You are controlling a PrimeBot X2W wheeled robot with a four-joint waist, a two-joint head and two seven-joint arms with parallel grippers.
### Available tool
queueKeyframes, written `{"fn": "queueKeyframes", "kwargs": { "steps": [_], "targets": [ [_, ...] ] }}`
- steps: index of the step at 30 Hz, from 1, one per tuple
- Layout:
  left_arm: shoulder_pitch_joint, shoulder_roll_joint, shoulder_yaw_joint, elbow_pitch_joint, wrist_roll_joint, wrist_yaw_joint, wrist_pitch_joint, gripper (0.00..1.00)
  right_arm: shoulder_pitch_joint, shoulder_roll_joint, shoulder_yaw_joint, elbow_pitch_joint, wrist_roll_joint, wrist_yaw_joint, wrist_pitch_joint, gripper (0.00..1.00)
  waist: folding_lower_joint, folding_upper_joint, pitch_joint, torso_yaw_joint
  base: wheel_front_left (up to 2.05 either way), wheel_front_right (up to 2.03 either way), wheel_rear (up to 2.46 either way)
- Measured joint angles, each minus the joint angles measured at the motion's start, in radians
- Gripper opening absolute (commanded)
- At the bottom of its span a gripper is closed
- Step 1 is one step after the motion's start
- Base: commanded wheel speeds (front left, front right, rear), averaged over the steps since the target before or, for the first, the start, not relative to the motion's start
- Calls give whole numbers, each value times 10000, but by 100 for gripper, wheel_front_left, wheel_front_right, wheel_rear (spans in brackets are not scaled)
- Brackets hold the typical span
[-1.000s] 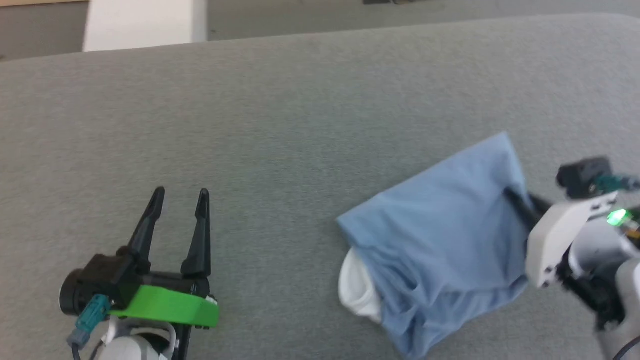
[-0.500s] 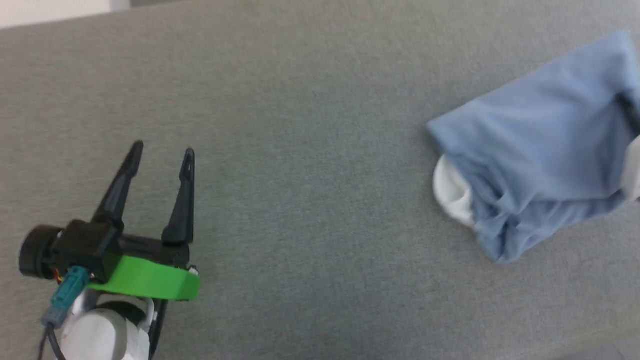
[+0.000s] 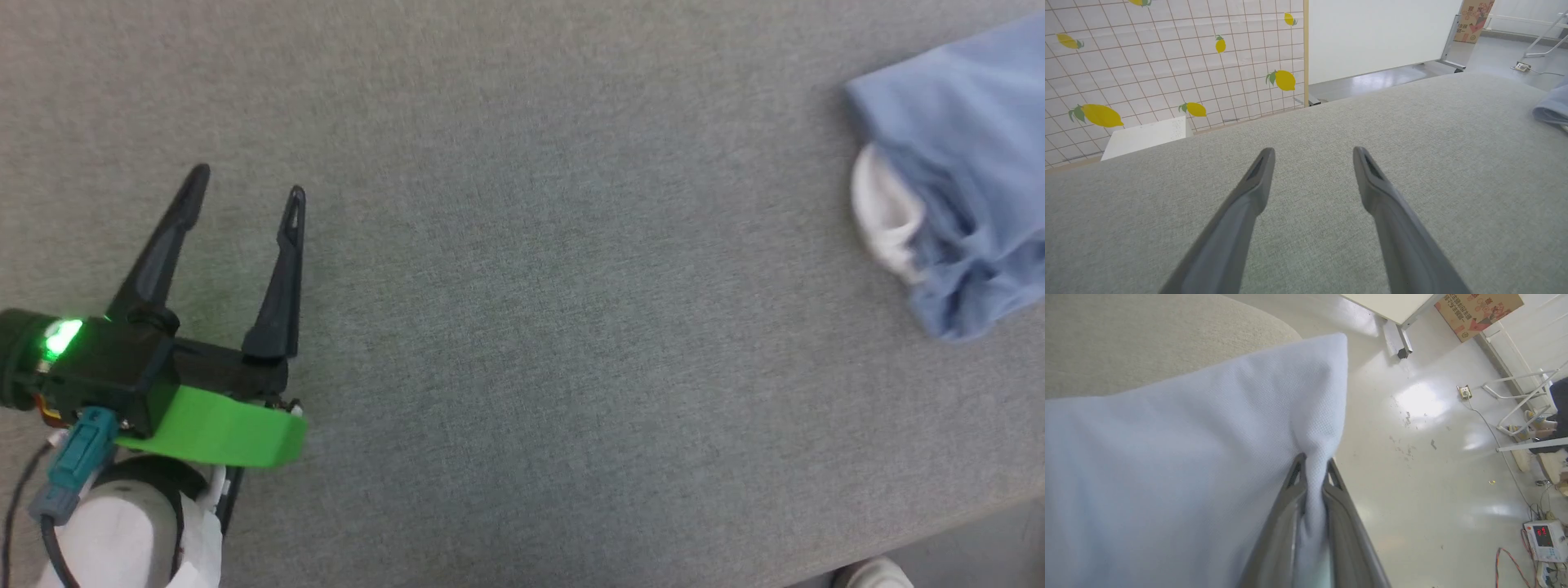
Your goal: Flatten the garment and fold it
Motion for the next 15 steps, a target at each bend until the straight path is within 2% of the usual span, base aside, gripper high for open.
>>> {"fn": "queueKeyframes", "kwargs": {
  "steps": [2, 11, 12, 13, 15],
  "targets": [
    [-139, 88, 2, -140, 59, -2, 119, 100, -224, -272, -2, 491, 8, 0, -426, 0, 0, 0, 245, -6, 0, 0, 0],
    [-549, 263, -75, -598, 249, -13, 466, 100, -1123, -570, 199, 2905, -63, 0, -1845, 0, 0, 0, 1117, 181, 0, 0, 0],
    [-577, 282, -67, -640, 272, -13, 499, 100, -1265, -556, 259, 3143, -79, 0, -1948, 4, 0, 0, 1190, 219, 0, 0, 0],
    [-593, 301, -56, -679, 274, -13, 500, 100, -1400, -541, 303, 3363, -84, 0, -2052, 14, 0, 0, 1255, 257, 0, 0, 0],
    [-616, 337, -40, -719, 276, -10, 535, 100, -1638, -508, 384, 3751, -163, 0, -2234, 55, 0, 0, 1346, 323, 0, 0, 0]
  ]
}}
